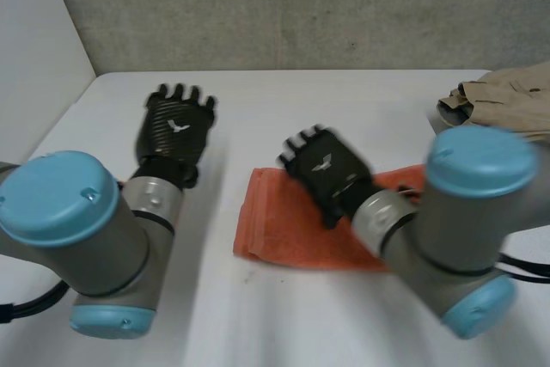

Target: Fold the laundry.

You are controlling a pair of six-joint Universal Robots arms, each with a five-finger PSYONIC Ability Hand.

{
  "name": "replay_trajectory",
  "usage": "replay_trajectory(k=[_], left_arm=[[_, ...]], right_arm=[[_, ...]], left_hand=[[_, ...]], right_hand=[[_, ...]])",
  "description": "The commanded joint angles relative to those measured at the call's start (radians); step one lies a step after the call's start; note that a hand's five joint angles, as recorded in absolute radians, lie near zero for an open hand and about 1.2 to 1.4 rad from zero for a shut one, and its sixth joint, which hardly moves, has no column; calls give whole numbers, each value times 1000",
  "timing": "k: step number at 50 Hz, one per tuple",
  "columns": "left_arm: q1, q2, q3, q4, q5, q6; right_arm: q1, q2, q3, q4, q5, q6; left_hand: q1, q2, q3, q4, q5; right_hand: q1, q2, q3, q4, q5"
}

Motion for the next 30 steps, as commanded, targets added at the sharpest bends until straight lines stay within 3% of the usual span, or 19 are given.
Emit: replay_trajectory(k=[1, 7, 16, 23, 30], left_arm=[[-130, -28, 78, -13, 109, -119], [-212, -180, 169, -22, 137, -121], [-209, -372, 315, -168, 80, -46], [-161, -391, 296, -194, -27, 38], [-167, -366, 254, -193, -35, 37]], right_arm=[[-175, -175, 175, 53, -5, 283], [-327, -181, 307, 97, -5, 201], [-453, -153, 394, 65, -5, 93], [-494, -130, 399, 47, 3, 19], [-490, -132, 382, 28, -2, 1]], left_hand=[[-16, -30, -37, -29, -47], [-7, -21, -28, -20, -38], [8, -6, -13, -5, -23], [5, -9, -16, -8, -26], [8, -6, -13, -5, -23]], right_hand=[[-30, -48, -39, -61, -68], [-30, -48, -39, -61, -68], [33, 15, 24, 2, -6], [476, 458, 467, 445, 437], [1172, 1154, 1163, 1141, 1133]])
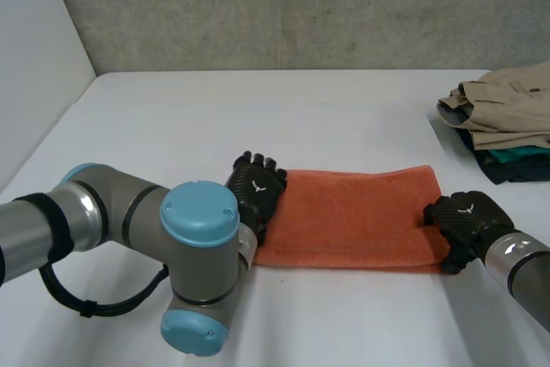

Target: Fold the laundry.

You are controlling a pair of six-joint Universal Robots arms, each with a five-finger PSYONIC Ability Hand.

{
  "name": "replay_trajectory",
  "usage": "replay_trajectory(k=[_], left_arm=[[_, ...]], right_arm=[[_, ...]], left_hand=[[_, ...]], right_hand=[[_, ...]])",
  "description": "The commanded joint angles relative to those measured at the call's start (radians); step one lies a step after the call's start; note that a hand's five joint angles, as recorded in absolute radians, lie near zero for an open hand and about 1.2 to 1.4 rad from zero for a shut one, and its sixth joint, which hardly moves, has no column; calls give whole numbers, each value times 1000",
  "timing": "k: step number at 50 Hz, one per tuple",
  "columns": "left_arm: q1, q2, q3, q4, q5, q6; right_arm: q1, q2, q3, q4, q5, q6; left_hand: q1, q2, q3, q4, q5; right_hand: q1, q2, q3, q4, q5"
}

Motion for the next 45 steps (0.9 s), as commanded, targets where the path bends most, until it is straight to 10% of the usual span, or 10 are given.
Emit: replay_trajectory(k=[1, 10, 28, 32, 45], left_arm=[[1, 50, -54, 3, -20, 4], [7, 214, -119, 5, -20, 0], [135, 463, -249, 12, -20, -86], [138, 458, -243, 14, -16, -114], [53, 336, -90, 60, 6, -135]], right_arm=[[3, -3, -23, -21, -2, -21], [68, -8, -110, -21, 13, -31], [615, 182, -442, -7, -65, -208], [626, 226, -468, -17, -68, -185], [367, 17, -379, -18, -19, 427]], left_hand=[[5, -9, -16, -8, -26], [2, -12, -19, -11, -29], [-4, -18, -25, -17, -35], [-4, -18, -25, -17, -35], [-1, -15, -22, -14, -32]], right_hand=[[815, 620, 620, 632, 662], [815, 620, 620, 632, 662], [815, 620, 620, 632, 662], [-142, -338, -338, -326, -296], [-406, -602, -602, -590, -559]])
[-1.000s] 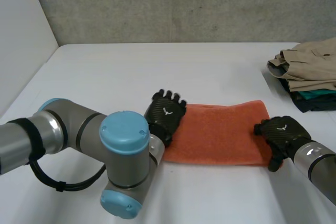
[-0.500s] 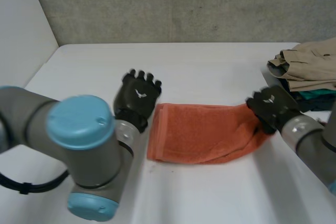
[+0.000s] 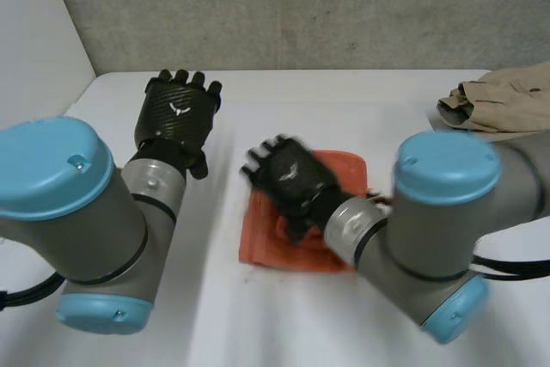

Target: Fold the laundry.

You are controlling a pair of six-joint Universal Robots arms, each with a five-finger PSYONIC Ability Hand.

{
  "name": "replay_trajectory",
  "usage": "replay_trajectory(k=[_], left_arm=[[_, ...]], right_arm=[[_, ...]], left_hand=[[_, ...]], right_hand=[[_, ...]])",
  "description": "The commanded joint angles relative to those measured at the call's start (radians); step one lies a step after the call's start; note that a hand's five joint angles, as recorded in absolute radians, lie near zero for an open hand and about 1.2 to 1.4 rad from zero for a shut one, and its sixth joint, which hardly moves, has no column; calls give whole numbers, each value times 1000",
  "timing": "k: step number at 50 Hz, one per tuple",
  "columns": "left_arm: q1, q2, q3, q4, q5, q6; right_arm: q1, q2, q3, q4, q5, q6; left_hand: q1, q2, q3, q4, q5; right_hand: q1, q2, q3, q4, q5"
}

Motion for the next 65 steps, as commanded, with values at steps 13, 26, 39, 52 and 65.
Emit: replay_trajectory(k=[13, 26, 39, 52, 65], left_arm=[[-210, -259, 123, 1, 145, -32], [-205, -362, 160, 1, 139, -32], [-211, -379, 142, -19, -5, 6], [-220, -171, -59, -32, -84, 91], [-170, -135, -7, -16, -76, 77]], right_arm=[[-368, -261, 206, 52, 49, 425], [-358, -172, 183, 62, 49, 365], [-318, -92, 54, 117, 53, 396], [-220, 118, -168, 275, 6, 536], [-169, 243, -228, 273, 33, 519]], left_hand=[[249, 235, 227, 235, 218], [536, 522, 515, 522, 505], [1206, 1191, 1184, 1192, 1175], [1206, 1191, 1184, 1192, 1175], [137, 123, 116, 124, 106]], right_hand=[[-33, -51, -40, -64, -69], [-33, -51, -40, -64, -69], [-33, -51, -40, -64, -69], [-33, -51, -40, -64, -69], [-33, -51, -40, -64, -69]])
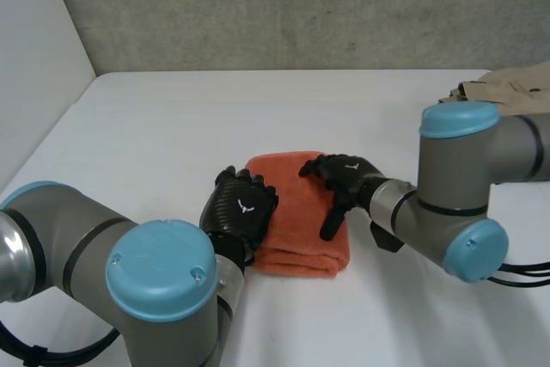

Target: Fold the laundry.

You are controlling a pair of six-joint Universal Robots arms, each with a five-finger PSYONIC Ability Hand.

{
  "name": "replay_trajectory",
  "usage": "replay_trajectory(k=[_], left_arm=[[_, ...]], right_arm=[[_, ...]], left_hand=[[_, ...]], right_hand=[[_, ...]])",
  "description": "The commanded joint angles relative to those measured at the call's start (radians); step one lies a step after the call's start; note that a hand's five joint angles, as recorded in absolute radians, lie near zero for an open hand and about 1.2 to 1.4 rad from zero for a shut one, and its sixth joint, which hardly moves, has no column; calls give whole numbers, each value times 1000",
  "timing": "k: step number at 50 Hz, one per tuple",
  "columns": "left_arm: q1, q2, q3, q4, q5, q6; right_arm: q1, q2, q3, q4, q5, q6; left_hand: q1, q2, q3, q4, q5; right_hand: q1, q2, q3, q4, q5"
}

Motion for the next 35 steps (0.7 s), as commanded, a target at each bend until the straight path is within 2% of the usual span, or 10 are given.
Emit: replay_trajectory(k=[1, 6, 10, 12, 17, 23, 30, 35], left_arm=[[61, 31, 74, 16, 12, -15], [99, 8, 172, 3, 70, -67], [109, -78, 236, -26, 149, -143], [109, -133, 278, -82, 176, -154], [109, -268, 350, -210, 170, -154], [112, -305, 358, -244, 133, -153], [115, -285, 347, -244, 126, -160], [113, -163, 338, -241, 140, -168]], right_arm=[[16, 30, -1, -4, 20, -16], [24, 10, 19, -7, 22, -53], [24, 3, 32, -7, 37, -72], [24, 3, 34, -8, 48, -78], [25, 3, 39, -27, 80, -92], [30, 2, 48, -31, 92, -118], [53, -32, 68, -47, 117, -162], [71, -128, 140, -99, 164, -194]], left_hand=[[-72, -95, -107, -97, -95], [-75, -98, -110, -100, -98], [-72, -95, -107, -97, -95], [-72, -95, -107, -97, -95], [-52, -75, -87, -77, -75], [-46, -69, -81, -71, -69], [-61, -84, -96, -86, -83], [-114, -136, -149, -138, -136]], right_hand=[[-33, -51, -40, -64, -69], [-33, -51, -40, -64, -69], [-33, -51, -40, -64, -69], [-33, -51, -40, -64, -69], [-33, -51, -40, -64, -69], [-33, -51, -40, -64, -69], [-33, -51, -40, -64, -69], [-33, -51, -40, -64, -69]])
